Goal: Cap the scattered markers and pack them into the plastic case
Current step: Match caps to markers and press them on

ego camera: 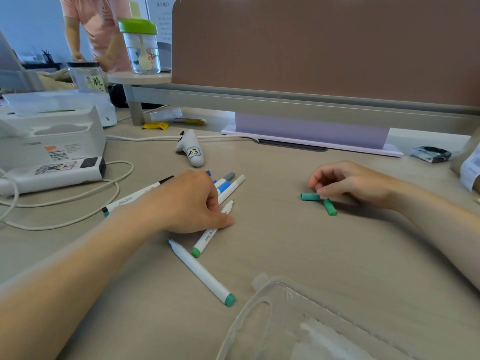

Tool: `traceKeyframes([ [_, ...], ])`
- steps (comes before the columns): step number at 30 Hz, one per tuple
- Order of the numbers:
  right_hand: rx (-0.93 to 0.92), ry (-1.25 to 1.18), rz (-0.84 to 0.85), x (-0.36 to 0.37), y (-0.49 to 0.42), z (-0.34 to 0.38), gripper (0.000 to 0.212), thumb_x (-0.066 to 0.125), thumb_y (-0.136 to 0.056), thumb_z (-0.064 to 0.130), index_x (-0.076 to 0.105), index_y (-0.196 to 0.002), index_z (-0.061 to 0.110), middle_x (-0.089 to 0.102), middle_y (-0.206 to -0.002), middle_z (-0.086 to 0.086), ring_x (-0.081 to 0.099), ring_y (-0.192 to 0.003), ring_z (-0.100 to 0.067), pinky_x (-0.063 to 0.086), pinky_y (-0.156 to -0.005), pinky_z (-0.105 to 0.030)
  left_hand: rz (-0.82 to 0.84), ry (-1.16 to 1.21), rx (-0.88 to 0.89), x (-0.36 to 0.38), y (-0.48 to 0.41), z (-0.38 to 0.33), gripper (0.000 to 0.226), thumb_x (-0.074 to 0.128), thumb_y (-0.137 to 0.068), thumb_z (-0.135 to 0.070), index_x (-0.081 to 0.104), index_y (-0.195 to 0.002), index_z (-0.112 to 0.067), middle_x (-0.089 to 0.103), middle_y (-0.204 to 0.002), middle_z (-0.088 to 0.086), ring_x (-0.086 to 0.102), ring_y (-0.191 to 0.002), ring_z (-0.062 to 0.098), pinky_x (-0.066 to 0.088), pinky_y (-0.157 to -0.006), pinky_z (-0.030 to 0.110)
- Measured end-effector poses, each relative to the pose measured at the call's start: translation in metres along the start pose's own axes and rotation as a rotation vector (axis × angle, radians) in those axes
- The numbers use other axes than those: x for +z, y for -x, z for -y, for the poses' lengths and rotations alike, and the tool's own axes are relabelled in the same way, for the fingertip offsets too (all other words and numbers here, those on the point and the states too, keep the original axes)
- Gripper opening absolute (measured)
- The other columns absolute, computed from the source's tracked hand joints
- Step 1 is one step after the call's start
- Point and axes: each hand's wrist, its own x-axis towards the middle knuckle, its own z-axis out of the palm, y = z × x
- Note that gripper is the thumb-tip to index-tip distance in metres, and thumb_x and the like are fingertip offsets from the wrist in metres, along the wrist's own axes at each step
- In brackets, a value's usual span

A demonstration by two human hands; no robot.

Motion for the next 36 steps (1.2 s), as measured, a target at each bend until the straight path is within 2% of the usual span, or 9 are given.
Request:
traceKeyframes([
  [4, -0.055, -0.027, 0.139, -0.014, 0.007, -0.003, 0.028, 0.070, -0.070, 0.010, 0.067, -0.097, 0.009, 0.061, -0.089, -0.002, 0.055, -0.085, -0.010, 0.046, -0.075, -0.018, -0.008, 0.020, 0.018, 0.000, 0.001, 0.000, 0.031, 0.070, -0.082, -0.047, 0.070, -0.068, -0.018, 0.062, -0.061, -0.008, 0.054, -0.059, 0.007, 0.040, -0.055, 0.020],
  [7, -0.061, 0.057, 0.212, -0.019, 0.011, -0.001, 0.027, 0.077, -0.069, 0.018, 0.070, -0.095, 0.019, 0.061, -0.088, 0.002, 0.054, -0.082, -0.011, 0.045, -0.075, -0.023, -0.025, 0.024, 0.040, 0.001, 0.000, -0.001, 0.031, 0.067, -0.085, -0.044, 0.071, -0.070, -0.017, 0.063, -0.063, -0.005, 0.054, -0.060, 0.008, 0.043, -0.057, 0.023],
  [10, -0.085, 0.150, 0.175, -0.016, 0.011, 0.001, 0.021, 0.084, -0.068, 0.031, 0.074, -0.085, 0.027, 0.058, -0.076, 0.004, 0.050, -0.072, -0.012, 0.042, -0.067, -0.027, -0.064, 0.048, 0.050, 0.002, -0.001, 0.000, 0.031, 0.066, -0.086, -0.043, 0.070, -0.067, -0.019, 0.062, -0.062, -0.006, 0.055, -0.062, 0.010, 0.046, -0.060, 0.027],
  [15, -0.150, 0.253, 0.096, -0.008, 0.009, 0.005, 0.006, 0.077, -0.082, 0.023, 0.078, -0.088, 0.023, 0.069, -0.073, 0.002, 0.055, -0.065, -0.009, 0.046, -0.065, -0.025, -0.152, 0.122, 0.072, 0.001, -0.001, 0.000, 0.027, 0.066, -0.087, -0.041, 0.069, -0.068, -0.021, 0.062, -0.065, -0.007, 0.054, -0.062, 0.009, 0.041, -0.057, 0.025],
  [19, -0.138, 0.368, 0.039, -0.001, 0.008, 0.011, 0.009, 0.076, -0.083, 0.036, 0.076, -0.085, 0.026, 0.072, -0.077, -0.003, 0.063, -0.072, -0.027, 0.052, -0.071, -0.042, -0.205, 0.136, 0.094, 0.000, -0.001, -0.001, 0.026, 0.065, -0.088, -0.042, 0.069, -0.071, -0.022, 0.062, -0.066, -0.009, 0.051, -0.057, 0.005, 0.033, -0.052, 0.017],
  [25, -0.242, 0.496, -0.049, 0.015, 0.004, 0.023, 0.012, 0.080, -0.080, 0.023, 0.069, -0.079, 0.026, 0.068, -0.072, 0.010, 0.060, -0.065, -0.009, 0.050, -0.064, -0.025, -0.230, 0.143, 0.145, 0.002, -0.001, 0.002, 0.024, 0.065, -0.089, -0.044, 0.073, -0.081, -0.023, 0.068, -0.076, -0.011, 0.053, -0.071, -0.012, 0.039, -0.058, 0.008],
  [30, -0.260, 0.372, -0.090, 0.026, 0.005, 0.027, 0.017, 0.077, -0.083, 0.015, 0.071, -0.091, 0.028, 0.069, -0.078, 0.013, 0.061, -0.068, -0.002, 0.046, -0.066, -0.013, -0.254, 0.131, 0.192, 0.002, 0.000, 0.001, 0.024, 0.063, -0.089, -0.044, 0.073, -0.085, -0.023, 0.066, -0.072, -0.015, 0.053, -0.076, -0.013, 0.038, -0.063, 0.006],
  [33, -0.275, 0.192, -0.125, 0.037, 0.006, 0.035, 0.019, 0.074, -0.085, 0.008, 0.071, -0.090, 0.026, 0.072, -0.080, 0.012, 0.066, -0.070, -0.004, 0.050, -0.069, -0.016, -0.226, 0.145, 0.246, 0.001, 0.001, -0.002, 0.021, 0.063, -0.090, -0.042, 0.072, -0.086, -0.024, 0.066, -0.073, -0.015, 0.052, -0.070, -0.013, 0.037, -0.058, 0.009],
  [36, -0.287, 0.017, -0.138, 0.045, 0.007, 0.043, 0.017, 0.073, -0.084, 0.002, 0.073, -0.092, 0.017, 0.073, -0.088, 0.000, 0.072, -0.074, -0.016, 0.055, -0.071, -0.023, -0.213, 0.107, 0.302, 0.004, 0.001, -0.003, 0.020, 0.060, -0.091, -0.044, 0.071, -0.090, -0.026, 0.064, -0.073, -0.017, 0.051, -0.069, -0.010, 0.029, -0.054, 0.015],
])
